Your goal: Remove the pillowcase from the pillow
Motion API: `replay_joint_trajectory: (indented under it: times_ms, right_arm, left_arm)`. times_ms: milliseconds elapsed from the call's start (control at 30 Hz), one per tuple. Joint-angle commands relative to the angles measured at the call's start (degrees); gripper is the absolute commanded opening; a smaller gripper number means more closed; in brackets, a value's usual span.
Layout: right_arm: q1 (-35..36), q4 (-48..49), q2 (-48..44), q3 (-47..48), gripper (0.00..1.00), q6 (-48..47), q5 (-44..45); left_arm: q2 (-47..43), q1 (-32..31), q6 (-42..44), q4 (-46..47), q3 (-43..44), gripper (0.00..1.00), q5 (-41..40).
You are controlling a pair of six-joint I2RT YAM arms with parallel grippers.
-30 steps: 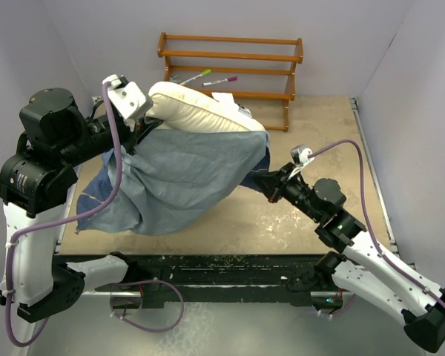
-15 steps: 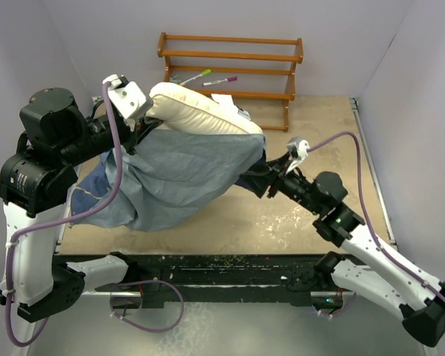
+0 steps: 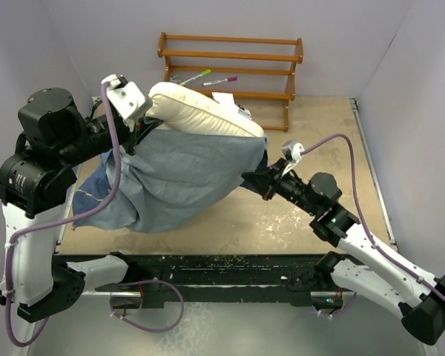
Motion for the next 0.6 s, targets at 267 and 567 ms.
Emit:
replay_joint_trajectory:
  times_ms: [267,567]
  right_arm:
    - [-0.11,11.45,-11.59,-26.01,0.0,13.98,4.63]
    - [9.62,1.57,1.9,-12.64,0.1,3.64,-0.7]
  left_arm:
    - [-0.83,0.1,-1.5,13.0,5.19,0.0,-0.27]
    - [1.04,0.12,-5.99,13.69,8.1,0.0,2.36]
